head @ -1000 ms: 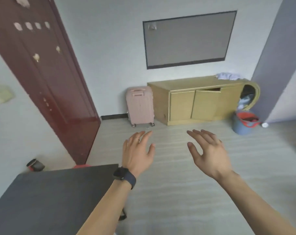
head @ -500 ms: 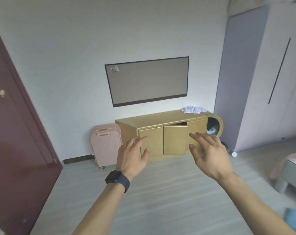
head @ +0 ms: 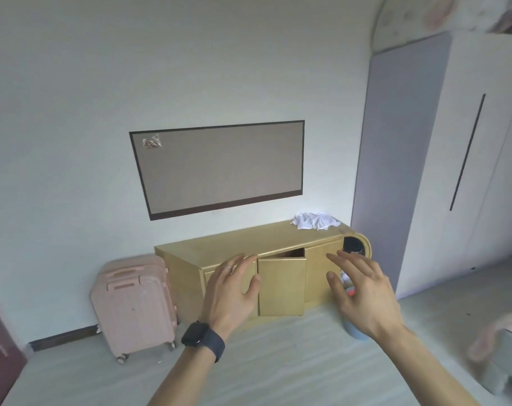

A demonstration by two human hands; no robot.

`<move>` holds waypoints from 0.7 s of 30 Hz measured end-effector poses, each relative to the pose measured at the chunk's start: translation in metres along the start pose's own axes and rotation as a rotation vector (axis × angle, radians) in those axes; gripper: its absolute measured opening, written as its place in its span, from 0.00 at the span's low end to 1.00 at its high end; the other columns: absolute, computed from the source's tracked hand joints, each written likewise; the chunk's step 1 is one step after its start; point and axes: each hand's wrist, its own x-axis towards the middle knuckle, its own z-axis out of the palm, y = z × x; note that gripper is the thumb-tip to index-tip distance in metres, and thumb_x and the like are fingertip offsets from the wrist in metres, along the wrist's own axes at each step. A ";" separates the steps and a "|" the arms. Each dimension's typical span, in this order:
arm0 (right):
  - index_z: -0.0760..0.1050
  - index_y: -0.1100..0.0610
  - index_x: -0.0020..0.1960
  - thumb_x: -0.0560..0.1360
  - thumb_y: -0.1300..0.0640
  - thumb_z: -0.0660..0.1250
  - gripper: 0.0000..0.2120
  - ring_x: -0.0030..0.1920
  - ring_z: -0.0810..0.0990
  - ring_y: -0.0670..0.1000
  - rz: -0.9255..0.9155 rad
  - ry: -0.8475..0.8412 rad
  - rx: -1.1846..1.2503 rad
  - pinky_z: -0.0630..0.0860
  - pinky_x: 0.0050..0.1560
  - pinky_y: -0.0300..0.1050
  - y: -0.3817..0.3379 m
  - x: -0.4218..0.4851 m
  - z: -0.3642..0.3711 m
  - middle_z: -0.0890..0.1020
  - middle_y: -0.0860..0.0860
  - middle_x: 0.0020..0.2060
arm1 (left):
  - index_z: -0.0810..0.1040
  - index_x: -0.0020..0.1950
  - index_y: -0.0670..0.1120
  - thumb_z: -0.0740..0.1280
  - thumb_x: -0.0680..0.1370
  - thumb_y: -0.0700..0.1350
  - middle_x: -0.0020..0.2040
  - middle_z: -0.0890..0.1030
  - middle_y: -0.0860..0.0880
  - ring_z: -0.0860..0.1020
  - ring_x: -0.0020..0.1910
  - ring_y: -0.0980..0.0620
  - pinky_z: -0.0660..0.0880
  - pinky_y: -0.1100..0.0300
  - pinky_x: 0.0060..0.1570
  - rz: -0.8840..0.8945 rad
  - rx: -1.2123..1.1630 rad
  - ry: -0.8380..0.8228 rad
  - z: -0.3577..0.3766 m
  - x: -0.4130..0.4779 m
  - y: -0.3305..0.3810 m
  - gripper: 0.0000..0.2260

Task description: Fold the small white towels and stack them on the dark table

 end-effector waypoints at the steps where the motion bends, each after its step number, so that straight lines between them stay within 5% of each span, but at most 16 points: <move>1: 0.78 0.45 0.65 0.78 0.40 0.56 0.21 0.67 0.72 0.53 0.009 0.002 -0.002 0.75 0.61 0.55 0.008 0.016 0.010 0.78 0.44 0.65 | 0.71 0.71 0.60 0.62 0.81 0.54 0.72 0.70 0.57 0.66 0.71 0.56 0.68 0.54 0.69 -0.002 -0.014 -0.012 0.012 0.019 -0.006 0.18; 21: 0.79 0.45 0.63 0.77 0.41 0.59 0.19 0.65 0.75 0.53 0.078 -0.072 0.041 0.76 0.58 0.58 0.250 0.295 0.266 0.80 0.44 0.61 | 0.73 0.70 0.57 0.59 0.79 0.56 0.71 0.73 0.53 0.69 0.71 0.52 0.66 0.52 0.71 -0.039 0.137 -0.111 0.268 0.365 -0.121 0.20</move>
